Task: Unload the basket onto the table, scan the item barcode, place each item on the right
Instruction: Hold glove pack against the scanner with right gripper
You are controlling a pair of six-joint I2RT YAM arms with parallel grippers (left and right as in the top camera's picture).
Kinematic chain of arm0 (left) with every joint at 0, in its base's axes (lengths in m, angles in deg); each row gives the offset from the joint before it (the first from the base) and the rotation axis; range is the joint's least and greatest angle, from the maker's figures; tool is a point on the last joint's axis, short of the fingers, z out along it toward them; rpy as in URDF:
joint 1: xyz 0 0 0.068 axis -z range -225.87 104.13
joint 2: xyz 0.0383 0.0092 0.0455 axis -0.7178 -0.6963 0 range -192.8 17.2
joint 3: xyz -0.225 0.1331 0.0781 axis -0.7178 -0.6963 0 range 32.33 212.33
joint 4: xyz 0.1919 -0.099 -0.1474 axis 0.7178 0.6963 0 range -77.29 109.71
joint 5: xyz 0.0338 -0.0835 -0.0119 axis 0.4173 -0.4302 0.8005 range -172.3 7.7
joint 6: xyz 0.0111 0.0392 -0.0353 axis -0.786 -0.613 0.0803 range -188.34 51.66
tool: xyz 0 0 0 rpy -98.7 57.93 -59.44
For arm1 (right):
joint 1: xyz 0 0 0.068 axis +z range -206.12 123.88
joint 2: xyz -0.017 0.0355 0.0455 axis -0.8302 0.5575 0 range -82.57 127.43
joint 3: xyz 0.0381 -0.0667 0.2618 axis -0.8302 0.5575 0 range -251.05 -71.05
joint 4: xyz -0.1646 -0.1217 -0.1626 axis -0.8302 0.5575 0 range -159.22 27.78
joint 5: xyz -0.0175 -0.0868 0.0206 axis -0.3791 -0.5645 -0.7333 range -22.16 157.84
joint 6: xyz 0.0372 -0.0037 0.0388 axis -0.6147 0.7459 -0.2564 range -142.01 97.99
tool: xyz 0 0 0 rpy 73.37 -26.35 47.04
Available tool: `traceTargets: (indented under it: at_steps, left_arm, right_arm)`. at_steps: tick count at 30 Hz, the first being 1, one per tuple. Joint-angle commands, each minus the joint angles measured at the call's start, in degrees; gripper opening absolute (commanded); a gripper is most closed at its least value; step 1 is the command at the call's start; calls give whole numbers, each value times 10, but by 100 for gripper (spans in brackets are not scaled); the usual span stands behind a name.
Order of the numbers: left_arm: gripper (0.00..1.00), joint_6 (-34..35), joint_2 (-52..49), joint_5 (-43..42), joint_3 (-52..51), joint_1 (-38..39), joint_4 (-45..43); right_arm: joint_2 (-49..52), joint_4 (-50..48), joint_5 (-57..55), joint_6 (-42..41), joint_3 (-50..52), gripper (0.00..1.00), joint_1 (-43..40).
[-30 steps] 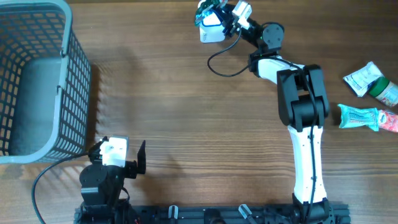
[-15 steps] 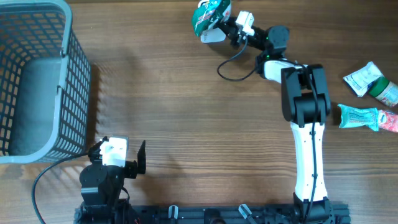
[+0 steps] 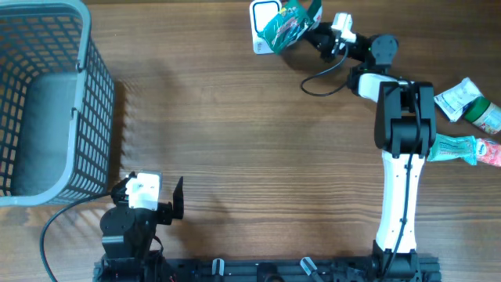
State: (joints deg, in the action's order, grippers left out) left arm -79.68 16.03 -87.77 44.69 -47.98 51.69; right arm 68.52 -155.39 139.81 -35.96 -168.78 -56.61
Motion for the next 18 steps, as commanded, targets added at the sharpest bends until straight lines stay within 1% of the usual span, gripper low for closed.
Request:
traceTargets:
  at_steps: [1,2,4,6,8,11,13,14,17,18]
  left_arm:
    - [100,-7,3,-5,0,1,-2]
    - [100,-7,3,-5,0,1,-2]
    - [100,-7,3,-5,0,1,-2]
    - [100,-7,3,-5,0,1,-2]
    - [100,-7,3,-5,0,1,-2]
    - [100,-7,3,-5,0,1,-2]
    - [100,-7,3,-5,0,1,-2]
    - [100,-7,3,-5,0,1,-2]
    - [100,-7,3,-5,0,1,-2]
    - [100,-7,3,-5,0,1,-2]
  right_arm:
    - [-32,-72,-80,-274,-10,4,-3]
    - [-34,-86,-115,-354,-9,5,-5]
    - [-44,-87,-193,-561,-10,4,-9]
    - [-57,-87,-207,-631,-10,4,-10]
    - [-76,-87,-207,-671,-10,4,-7]
    - [-114,-87,-205,-761,-9,4,1]
    - [-144,-87,-192,-850,-9,5,2]
    - [-169,-87,-176,-913,-9,4,1]
    - [-234,-87,-142,-996,-9,5,0]
    - [-252,-86,-140,-1001,-9,4,0]
